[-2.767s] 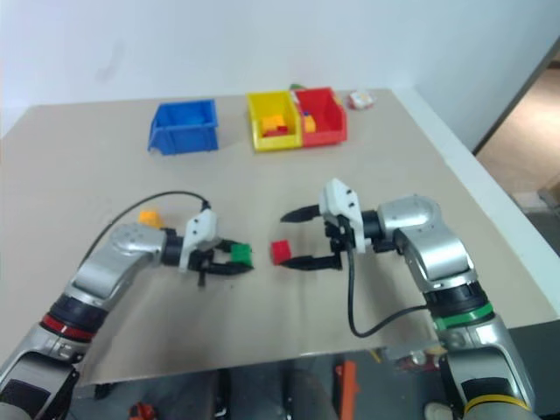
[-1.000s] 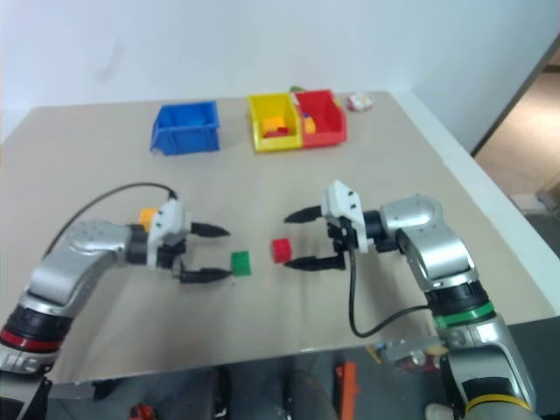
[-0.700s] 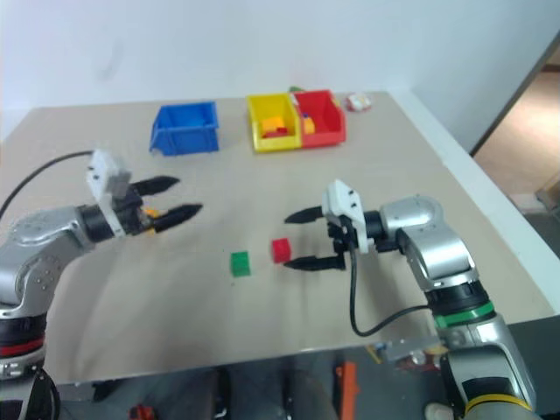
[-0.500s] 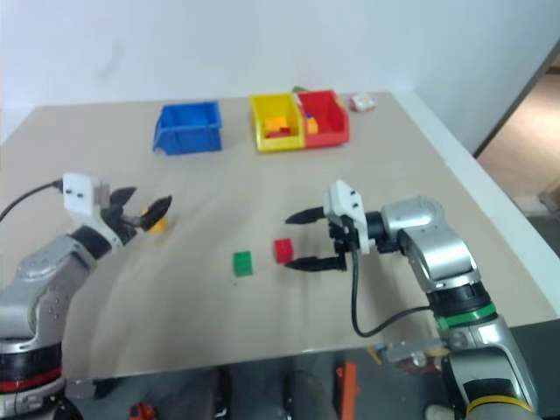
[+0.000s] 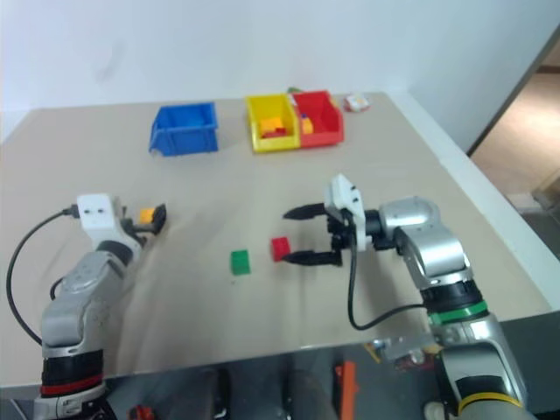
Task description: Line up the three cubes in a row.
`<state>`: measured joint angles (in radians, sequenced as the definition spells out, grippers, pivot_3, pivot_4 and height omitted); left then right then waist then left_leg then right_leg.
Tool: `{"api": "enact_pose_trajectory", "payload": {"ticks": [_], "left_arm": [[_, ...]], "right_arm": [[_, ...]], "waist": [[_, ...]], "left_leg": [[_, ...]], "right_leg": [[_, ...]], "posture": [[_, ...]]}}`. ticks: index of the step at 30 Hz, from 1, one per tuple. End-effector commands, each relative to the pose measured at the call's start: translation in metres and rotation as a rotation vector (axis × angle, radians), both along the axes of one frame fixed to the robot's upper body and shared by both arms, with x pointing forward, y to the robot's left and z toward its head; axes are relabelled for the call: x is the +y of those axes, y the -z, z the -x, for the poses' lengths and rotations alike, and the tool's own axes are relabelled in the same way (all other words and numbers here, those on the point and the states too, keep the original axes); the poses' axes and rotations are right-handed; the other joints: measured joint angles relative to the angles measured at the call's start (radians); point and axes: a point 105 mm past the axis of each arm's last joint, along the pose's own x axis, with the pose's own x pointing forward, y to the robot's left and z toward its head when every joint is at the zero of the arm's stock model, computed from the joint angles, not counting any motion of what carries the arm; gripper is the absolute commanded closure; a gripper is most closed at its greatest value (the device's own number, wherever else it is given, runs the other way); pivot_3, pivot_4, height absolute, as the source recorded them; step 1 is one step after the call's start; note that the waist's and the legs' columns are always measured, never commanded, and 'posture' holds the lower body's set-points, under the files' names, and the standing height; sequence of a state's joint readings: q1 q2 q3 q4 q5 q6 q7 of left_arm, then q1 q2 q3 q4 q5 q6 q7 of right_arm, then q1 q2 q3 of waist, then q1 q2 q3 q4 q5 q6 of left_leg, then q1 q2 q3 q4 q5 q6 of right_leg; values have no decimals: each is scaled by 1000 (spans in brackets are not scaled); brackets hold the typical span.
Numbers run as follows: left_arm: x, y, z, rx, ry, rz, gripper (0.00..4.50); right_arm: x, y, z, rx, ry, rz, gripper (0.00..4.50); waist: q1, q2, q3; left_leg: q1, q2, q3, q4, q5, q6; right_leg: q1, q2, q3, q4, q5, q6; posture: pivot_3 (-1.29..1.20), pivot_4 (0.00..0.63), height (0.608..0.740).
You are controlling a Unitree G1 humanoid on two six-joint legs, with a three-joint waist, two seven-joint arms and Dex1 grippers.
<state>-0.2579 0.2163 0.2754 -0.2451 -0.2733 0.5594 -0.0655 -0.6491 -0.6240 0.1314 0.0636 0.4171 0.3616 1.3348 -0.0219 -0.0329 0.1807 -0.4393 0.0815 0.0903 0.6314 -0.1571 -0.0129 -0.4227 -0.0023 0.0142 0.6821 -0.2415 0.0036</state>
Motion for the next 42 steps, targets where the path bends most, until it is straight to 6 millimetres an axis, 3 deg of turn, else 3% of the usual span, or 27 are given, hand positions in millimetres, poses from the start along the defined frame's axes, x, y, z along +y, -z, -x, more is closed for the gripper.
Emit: {"api": "enact_pose_trajectory", "payload": {"ticks": [1, 21, 25, 30, 31, 34, 37, 40, 42], "left_arm": [[9, -11, -2, -42, -34, -26, 39], [1, 11, -18, 55, 14, -33, 39], [3, 15, -19, 73, -8, -42, 1161], [2, 16, -19, 76, -2, -52, 2925], [2, 16, -19, 77, 0, -54, 3156], [0, 16, -19, 82, 34, -58, 3139], [-23, -7, -8, -1, 307, -116, 3139], [-57, -27, 22, -99, 691, -216, 3139], [-69, -15, 51, -65, 957, -296, 3139]], "right_arm": [[1, -35, -11, -68, 76, -153, 0], [5, -29, -15, -104, 84, -127, 0], [5, -28, -15, -104, 84, -122, 0], [5, -27, -14, -107, 81, -117, 0], [5, -27, -14, -108, 80, -116, 0], [6, -27, -13, -112, 77, -113, 0], [6, -28, -13, -122, 71, -105, 0], [5, -30, -13, -128, 69, -99, 0], [3, -32, -15, -130, 73, -92, 0]], "waist": [[0, 0, 0], [0, 0, 0], [0, 0, 0], [0, 0, 0], [0, 0, 0], [0, 0, 0], [0, 0, 0], [0, 0, 0], [0, -1, 0]], "left_leg": [[0, 0, 0, 0, 0, 0], [-1, 0, 1, 0, 0, 0], [-1, 0, 1, 0, 0, 0], [-1, 0, 1, 0, 0, 0], [-1, 0, 1, 0, 0, 0], [-1, 0, 1, -1, 0, 0], [-1, 0, 1, -1, 0, 0], [-1, 0, 2, -4, 0, -1], [-1, 0, 2, -6, 0, -1]], "right_leg": [[0, 0, 0, 0, 0, 0], [-1, 0, 0, -1, 0, 0], [-1, -1, 0, -1, 0, 1], [-1, -1, 0, -1, 0, 0], [-1, -1, 0, -1, 0, 0], [-1, -1, 0, -1, 0, 0], [-1, -1, 0, -1, 0, 0], [-3, -1, 0, -1, -1, -2], [-4, -2, 0, -2, -2, -3]], "posture": [[0, 150, 740], [0, 150, 740], [0, 150, 740], [0, 150, 740], [0, 150, 740], [0, 150, 740], [0, 150, 740], [0, 150, 740], [0, 150, 740]]}}
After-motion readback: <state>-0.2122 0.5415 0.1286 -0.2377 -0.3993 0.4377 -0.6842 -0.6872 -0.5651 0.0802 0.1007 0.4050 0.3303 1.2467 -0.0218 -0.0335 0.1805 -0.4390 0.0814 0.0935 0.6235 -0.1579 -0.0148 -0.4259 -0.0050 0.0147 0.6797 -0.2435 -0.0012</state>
